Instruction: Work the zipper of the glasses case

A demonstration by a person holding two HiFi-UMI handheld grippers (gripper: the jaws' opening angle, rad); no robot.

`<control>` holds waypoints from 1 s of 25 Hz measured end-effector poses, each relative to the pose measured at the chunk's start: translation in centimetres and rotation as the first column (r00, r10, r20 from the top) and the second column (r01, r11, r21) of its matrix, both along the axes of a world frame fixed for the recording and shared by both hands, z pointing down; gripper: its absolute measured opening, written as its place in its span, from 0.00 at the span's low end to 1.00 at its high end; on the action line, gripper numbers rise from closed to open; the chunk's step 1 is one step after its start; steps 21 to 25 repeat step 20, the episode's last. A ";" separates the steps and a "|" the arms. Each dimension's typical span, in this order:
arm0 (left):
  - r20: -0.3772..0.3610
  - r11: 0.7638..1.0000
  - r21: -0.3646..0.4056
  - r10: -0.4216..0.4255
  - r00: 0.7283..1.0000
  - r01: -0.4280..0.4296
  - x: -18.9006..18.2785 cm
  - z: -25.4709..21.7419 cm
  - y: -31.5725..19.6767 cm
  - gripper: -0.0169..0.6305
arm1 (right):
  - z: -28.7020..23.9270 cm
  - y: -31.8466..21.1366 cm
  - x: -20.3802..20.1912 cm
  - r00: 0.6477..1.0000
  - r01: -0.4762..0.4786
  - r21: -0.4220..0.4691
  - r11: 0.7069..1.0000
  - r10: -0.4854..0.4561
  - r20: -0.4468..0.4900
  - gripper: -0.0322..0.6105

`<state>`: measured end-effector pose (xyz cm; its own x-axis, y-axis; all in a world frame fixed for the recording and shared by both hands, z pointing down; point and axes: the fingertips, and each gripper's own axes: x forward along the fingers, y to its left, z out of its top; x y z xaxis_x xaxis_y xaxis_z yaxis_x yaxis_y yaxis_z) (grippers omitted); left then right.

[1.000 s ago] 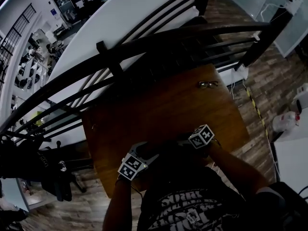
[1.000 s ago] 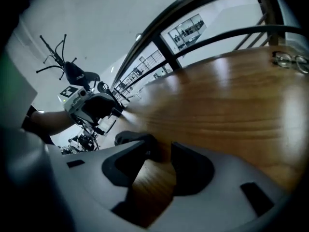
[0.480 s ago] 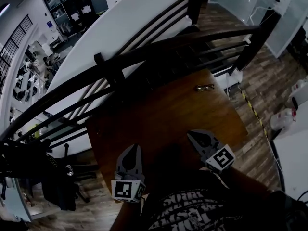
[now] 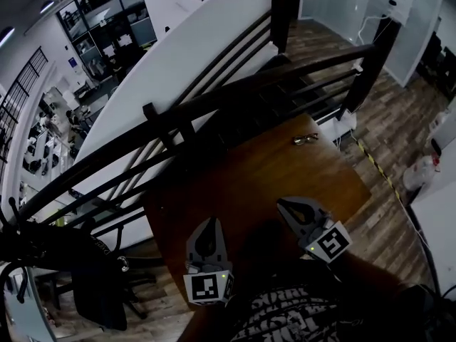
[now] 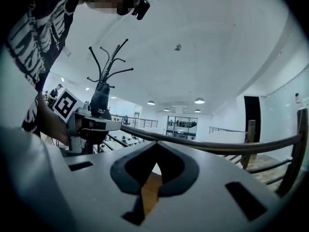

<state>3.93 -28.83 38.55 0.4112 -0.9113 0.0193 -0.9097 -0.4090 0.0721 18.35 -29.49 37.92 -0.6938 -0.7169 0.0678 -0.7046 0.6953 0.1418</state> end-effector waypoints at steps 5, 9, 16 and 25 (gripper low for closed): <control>-0.001 0.999 -0.012 0.039 0.999 -0.039 0.1 0.8 1.0 0.04 | 0.7 1.3 0.1 0.999 -0.044 -0.005 0.999 0.044 -0.010 0.05; -0.022 0.998 -0.016 0.067 0.998 -0.067 1.1 1.1 1.0 0.04 | 1.2 1.8 1.2 0.997 -0.074 -0.021 0.997 0.073 -0.026 0.05; 0.003 0.995 -0.013 0.101 0.995 -0.101 2.2 0.8 1.6 0.04 | 1.8 2.9 1.9 0.996 -0.084 -0.078 0.993 0.083 -0.016 0.05; 0.035 0.992 0.024 0.125 0.992 -0.126 3.1 -0.3 1.9 0.04 | 2.6 3.3 1.4 0.997 -0.076 -0.112 0.991 0.077 0.007 0.05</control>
